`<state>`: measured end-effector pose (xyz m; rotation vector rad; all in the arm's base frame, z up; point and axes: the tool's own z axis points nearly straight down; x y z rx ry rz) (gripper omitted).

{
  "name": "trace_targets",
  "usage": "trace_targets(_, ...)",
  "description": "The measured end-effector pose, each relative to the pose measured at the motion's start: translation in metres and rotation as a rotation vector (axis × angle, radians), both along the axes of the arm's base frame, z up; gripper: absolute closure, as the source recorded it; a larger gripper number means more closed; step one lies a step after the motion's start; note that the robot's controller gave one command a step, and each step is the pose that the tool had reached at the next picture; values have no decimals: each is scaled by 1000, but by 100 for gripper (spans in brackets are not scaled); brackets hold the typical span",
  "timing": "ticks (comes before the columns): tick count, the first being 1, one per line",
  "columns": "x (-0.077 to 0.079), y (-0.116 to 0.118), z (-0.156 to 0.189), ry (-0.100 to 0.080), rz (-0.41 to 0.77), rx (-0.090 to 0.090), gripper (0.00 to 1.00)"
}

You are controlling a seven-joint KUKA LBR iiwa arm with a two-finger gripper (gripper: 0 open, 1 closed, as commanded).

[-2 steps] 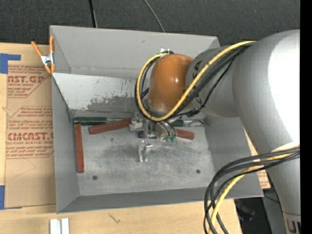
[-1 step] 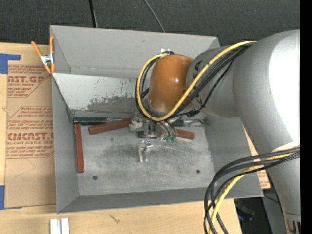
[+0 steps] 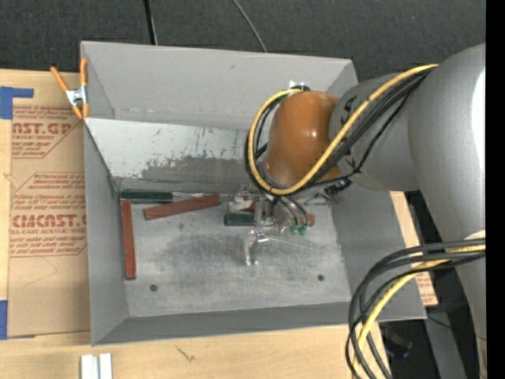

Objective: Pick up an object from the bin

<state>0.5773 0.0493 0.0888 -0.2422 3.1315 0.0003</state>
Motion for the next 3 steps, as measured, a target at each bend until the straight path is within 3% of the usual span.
trace_targets(1, 2, -7, -12, -15, 70, 3, 100)
trace_targets(2, 2, -7, -12, -15, 70, 3, 100)
trace_targets(3, 4, 6, 193, -1, 131, 0, 100)
